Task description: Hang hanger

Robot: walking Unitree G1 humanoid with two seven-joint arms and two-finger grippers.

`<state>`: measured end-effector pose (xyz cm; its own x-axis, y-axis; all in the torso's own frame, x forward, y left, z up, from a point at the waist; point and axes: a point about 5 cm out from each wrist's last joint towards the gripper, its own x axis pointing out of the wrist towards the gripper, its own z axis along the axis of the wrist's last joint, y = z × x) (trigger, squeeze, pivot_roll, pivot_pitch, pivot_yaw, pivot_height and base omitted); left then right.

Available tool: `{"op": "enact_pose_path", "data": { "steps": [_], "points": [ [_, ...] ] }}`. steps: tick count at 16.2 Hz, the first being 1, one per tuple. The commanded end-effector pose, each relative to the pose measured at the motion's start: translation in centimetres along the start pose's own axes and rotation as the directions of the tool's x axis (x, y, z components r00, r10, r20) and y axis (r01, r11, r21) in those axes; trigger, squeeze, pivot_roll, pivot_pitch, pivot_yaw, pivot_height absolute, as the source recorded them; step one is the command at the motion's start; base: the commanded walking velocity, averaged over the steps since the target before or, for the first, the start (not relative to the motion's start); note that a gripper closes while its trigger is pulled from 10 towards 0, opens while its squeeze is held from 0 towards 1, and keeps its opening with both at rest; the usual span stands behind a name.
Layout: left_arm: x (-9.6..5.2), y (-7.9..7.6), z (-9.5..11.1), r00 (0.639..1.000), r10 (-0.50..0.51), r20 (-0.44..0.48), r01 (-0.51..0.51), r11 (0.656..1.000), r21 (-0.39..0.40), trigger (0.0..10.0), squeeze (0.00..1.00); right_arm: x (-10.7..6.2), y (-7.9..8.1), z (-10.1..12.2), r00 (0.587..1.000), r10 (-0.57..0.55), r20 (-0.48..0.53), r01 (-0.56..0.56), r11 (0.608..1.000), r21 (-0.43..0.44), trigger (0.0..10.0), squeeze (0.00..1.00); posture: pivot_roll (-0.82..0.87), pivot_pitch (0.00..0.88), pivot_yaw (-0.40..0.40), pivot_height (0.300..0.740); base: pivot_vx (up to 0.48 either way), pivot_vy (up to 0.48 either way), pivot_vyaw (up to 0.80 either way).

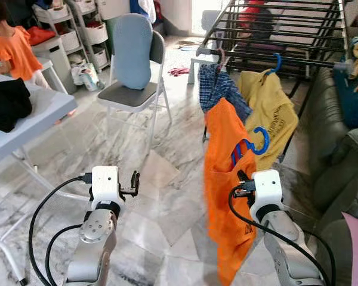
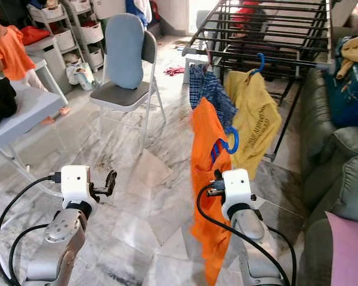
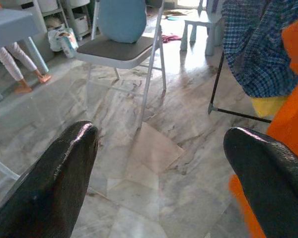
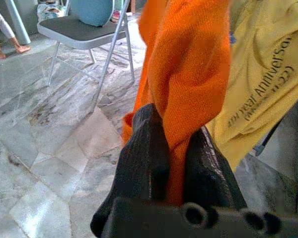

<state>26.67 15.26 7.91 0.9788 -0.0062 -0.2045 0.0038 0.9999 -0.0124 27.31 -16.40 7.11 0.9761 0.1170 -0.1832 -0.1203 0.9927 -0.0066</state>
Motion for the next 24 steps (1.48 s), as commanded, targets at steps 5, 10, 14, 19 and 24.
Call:
{"op": "enact_pose_path", "data": {
  "steps": [5, 10, 14, 19, 24],
  "points": [
    [0.32, 0.16, 0.21, 1.000, 0.018, -0.008, -0.018, 1.000, 0.008, 10.0, 0.00, 0.18, 0.27, 1.52, 0.997, 0.022, 0.069, -0.023, 1.000, 0.007, 10.0, 0.00, -0.14, 0.000, 0.040, 0.740, 0.000, 0.480, 0.00],
    [0.42, -0.25, 0.72, 0.999, -0.014, 0.035, 0.013, 1.000, 0.005, 10.0, 0.00, 0.27, 0.35, 1.60, 0.997, 0.026, 0.072, -0.027, 1.000, 0.010, 10.0, 0.00, -0.14, 0.000, 0.040, 0.740, 0.000, 0.384, 0.00],
    [0.53, -0.50, 0.71, 0.998, -0.051, 0.027, 0.052, 0.998, -0.031, 10.0, 0.00, 0.43, 0.21, 1.69, 0.997, 0.021, 0.075, -0.022, 1.000, 0.015, 10.0, 0.00, -0.14, 0.000, 0.038, 0.740, 0.000, 0.000, 0.00],
    [0.48, -0.42, 0.72, 0.998, -0.057, 0.025, 0.058, 0.997, -0.047, 10.0, 0.00, 0.52, 0.57, 1.74, 0.997, 0.027, 0.079, -0.029, 0.999, 0.024, 10.0, 0.00, -0.13, 0.000, 0.036, 0.740, 0.000, 0.000, 0.00],
    [0.41, -0.71, 0.63, 0.998, -0.059, 0.024, 0.060, 0.997, -0.039, 10.0, 0.00, 0.39, 0.56, 1.70, 0.996, 0.045, 0.072, -0.044, 0.999, -0.022, 10.0, 0.00, -0.14, 0.000, 0.036, 0.740, 0.000, 0.000, 0.00]
  ]
}}
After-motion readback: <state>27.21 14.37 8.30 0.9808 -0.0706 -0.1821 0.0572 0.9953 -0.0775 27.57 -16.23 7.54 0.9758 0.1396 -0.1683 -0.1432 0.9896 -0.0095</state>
